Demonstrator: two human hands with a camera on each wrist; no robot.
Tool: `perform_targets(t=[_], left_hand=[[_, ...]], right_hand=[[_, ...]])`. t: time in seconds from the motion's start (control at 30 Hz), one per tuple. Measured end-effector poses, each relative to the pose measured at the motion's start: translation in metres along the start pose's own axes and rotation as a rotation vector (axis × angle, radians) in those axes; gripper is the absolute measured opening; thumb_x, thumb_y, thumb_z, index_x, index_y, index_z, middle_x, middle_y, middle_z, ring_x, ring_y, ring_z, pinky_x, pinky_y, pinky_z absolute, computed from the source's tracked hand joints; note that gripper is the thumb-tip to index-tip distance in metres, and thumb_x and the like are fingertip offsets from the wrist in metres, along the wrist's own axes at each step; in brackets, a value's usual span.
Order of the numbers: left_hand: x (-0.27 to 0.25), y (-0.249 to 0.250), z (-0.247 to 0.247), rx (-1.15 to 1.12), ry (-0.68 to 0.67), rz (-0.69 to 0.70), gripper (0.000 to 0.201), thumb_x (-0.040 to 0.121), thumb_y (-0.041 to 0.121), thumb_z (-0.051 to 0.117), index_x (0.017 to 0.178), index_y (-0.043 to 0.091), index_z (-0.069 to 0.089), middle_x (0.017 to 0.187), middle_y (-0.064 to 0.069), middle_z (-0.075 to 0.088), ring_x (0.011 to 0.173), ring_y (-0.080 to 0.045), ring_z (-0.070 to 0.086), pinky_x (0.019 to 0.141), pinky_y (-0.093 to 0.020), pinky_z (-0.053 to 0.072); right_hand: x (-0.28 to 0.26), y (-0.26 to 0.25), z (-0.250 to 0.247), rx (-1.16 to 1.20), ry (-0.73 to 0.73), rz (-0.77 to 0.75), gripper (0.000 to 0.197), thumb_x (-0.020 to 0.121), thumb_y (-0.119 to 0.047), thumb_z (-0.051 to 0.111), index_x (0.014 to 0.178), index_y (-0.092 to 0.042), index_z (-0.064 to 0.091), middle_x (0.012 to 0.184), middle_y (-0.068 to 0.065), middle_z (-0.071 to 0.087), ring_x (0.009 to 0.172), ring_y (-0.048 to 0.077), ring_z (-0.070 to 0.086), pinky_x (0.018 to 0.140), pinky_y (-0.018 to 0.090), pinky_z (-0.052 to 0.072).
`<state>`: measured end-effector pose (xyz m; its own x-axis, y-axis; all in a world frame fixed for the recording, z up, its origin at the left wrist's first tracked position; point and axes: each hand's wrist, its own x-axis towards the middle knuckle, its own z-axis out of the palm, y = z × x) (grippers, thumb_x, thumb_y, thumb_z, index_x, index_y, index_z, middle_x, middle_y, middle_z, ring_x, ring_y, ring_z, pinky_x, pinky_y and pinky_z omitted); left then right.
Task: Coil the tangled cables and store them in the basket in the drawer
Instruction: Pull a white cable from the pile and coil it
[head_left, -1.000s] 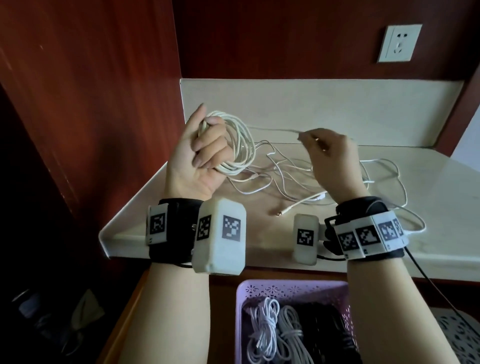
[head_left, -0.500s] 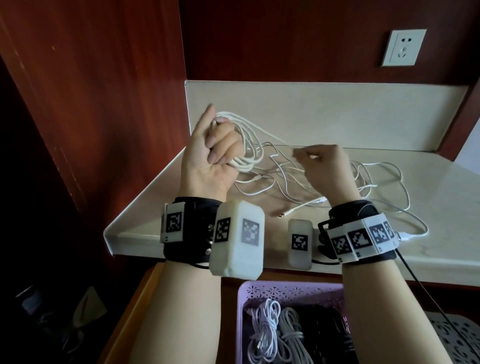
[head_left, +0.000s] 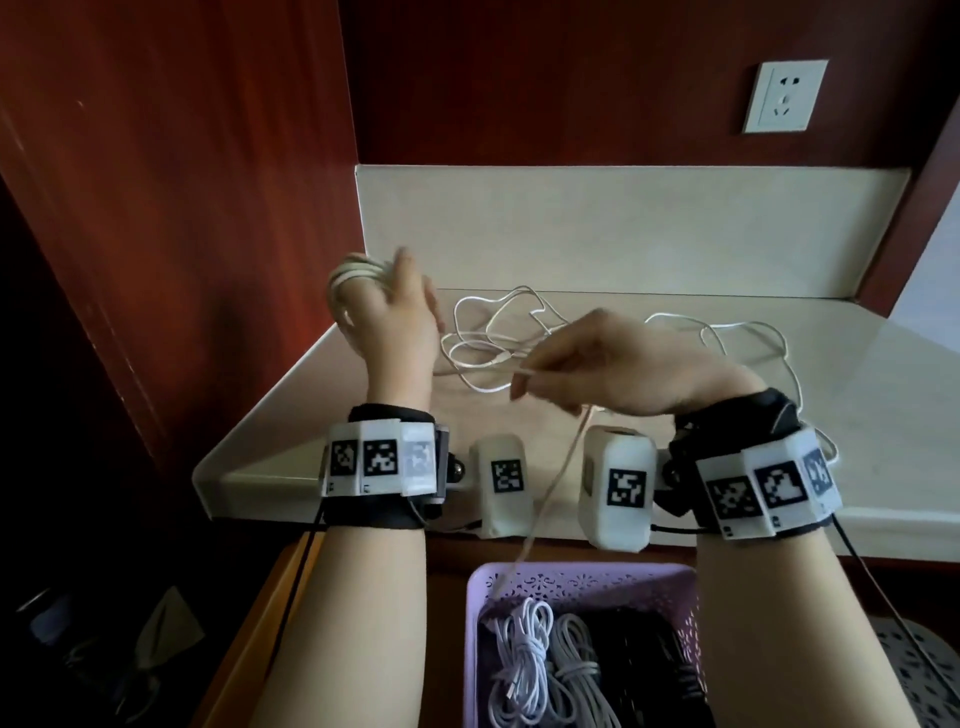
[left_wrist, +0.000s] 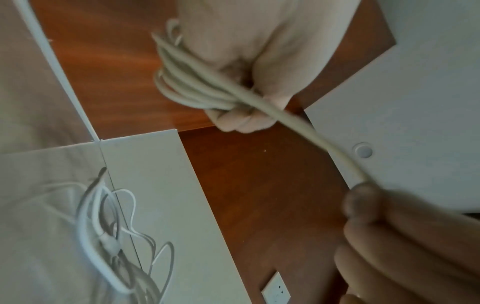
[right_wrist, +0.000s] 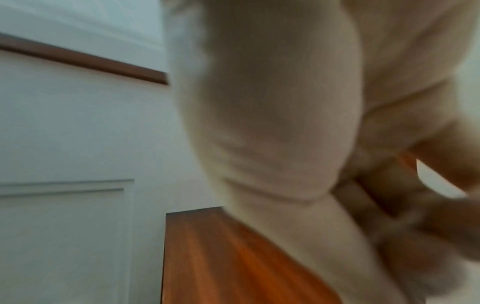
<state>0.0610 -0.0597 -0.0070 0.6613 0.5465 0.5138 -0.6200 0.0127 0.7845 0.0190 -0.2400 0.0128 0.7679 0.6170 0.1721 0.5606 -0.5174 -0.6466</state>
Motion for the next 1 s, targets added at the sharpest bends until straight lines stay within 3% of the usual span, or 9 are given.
perform_targets(t=[0.1,0.2,0.3,0.37,0.57,0.67,0.8,0.9,1.0], left_hand=[[-0.013,-0.003,0.008,0.310,-0.235,0.027,0.054,0.094,0.009,0.051,0.040,0.014,0.046,0.028,0.007,0.042,0.025,-0.006,0.040,0.036,-0.019,0.034],[-0.023,0.001,0.013,0.417,-0.408,0.039,0.047,0.095,0.005,0.049,0.049,-0.002,0.047,0.028,0.005,0.043,0.027,-0.006,0.043,0.036,-0.012,0.035],[-0.027,0.006,0.012,0.456,-0.626,-0.006,0.042,0.097,0.014,0.048,0.057,0.003,0.044,0.034,0.000,0.045,0.028,-0.013,0.042,0.035,-0.027,0.037],[-0.032,0.014,0.012,0.371,-0.789,-0.126,0.033,0.100,0.022,0.045,0.071,0.007,0.040,0.043,-0.004,0.042,0.028,-0.013,0.034,0.035,-0.022,0.025],[-0.040,0.030,0.004,0.129,-1.152,-0.347,0.055,0.091,0.053,0.037,0.085,-0.001,0.043,0.043,0.000,0.025,0.030,-0.008,0.014,0.035,-0.011,0.015],[-0.039,0.030,0.000,0.027,-1.235,-0.396,0.036,0.096,0.037,0.046,0.077,0.007,0.040,0.041,0.003,0.027,0.031,-0.007,0.012,0.034,-0.012,0.015],[-0.033,0.030,-0.003,-0.116,-1.180,-0.595,0.033,0.094,0.024,0.043,0.062,0.015,0.045,0.033,0.007,0.026,0.024,-0.004,0.012,0.032,-0.008,0.014],[-0.029,0.028,-0.003,-0.422,-1.156,-0.801,0.026,0.093,0.030,0.040,0.072,0.015,0.045,0.031,0.009,0.024,0.020,-0.004,0.016,0.029,-0.013,0.013],[-0.018,0.022,-0.007,-0.887,-1.132,-0.937,0.026,0.097,0.023,0.038,0.081,0.004,0.049,0.040,0.002,0.030,0.028,-0.013,0.025,0.033,-0.024,0.022]], right_hand=[[-0.001,0.004,-0.007,-0.040,0.332,-0.017,0.011,0.086,-0.017,0.066,0.081,-0.009,0.073,0.057,-0.001,0.058,0.052,0.005,0.046,0.054,0.020,0.039],[0.001,0.010,-0.010,-0.072,0.574,-0.029,0.013,0.080,-0.024,0.074,0.070,-0.017,0.071,0.046,-0.013,0.051,0.045,0.003,0.041,0.049,0.017,0.031],[0.002,0.018,-0.015,-0.159,0.764,-0.011,0.029,0.069,-0.041,0.080,0.061,-0.018,0.065,0.041,-0.010,0.043,0.042,0.008,0.036,0.048,0.026,0.031],[0.000,0.021,-0.018,-0.194,0.820,-0.046,0.037,0.065,-0.048,0.081,0.063,-0.016,0.063,0.045,-0.009,0.038,0.046,0.009,0.034,0.050,0.030,0.031],[-0.003,0.022,-0.023,-0.192,0.845,-0.251,0.036,0.068,-0.050,0.073,0.073,-0.015,0.068,0.068,-0.014,0.044,0.060,0.002,0.042,0.065,0.025,0.031],[0.000,0.024,-0.021,-0.094,0.779,-0.269,0.029,0.074,-0.038,0.074,0.076,-0.010,0.070,0.064,-0.007,0.049,0.056,0.002,0.041,0.059,0.014,0.031],[0.006,0.027,-0.011,-0.031,0.618,-0.190,0.021,0.088,-0.032,0.063,0.079,-0.014,0.068,0.064,0.022,0.056,0.057,0.026,0.041,0.054,0.034,0.034],[0.011,0.026,-0.006,-0.021,0.568,-0.154,0.026,0.097,-0.026,0.051,0.073,-0.019,0.058,0.055,-0.003,0.039,0.051,0.005,0.032,0.051,0.022,0.028],[0.012,0.030,-0.003,-0.045,0.487,-0.105,0.024,0.100,-0.021,0.044,0.078,-0.020,0.053,0.052,-0.010,0.037,0.046,0.003,0.036,0.050,0.013,0.028]])
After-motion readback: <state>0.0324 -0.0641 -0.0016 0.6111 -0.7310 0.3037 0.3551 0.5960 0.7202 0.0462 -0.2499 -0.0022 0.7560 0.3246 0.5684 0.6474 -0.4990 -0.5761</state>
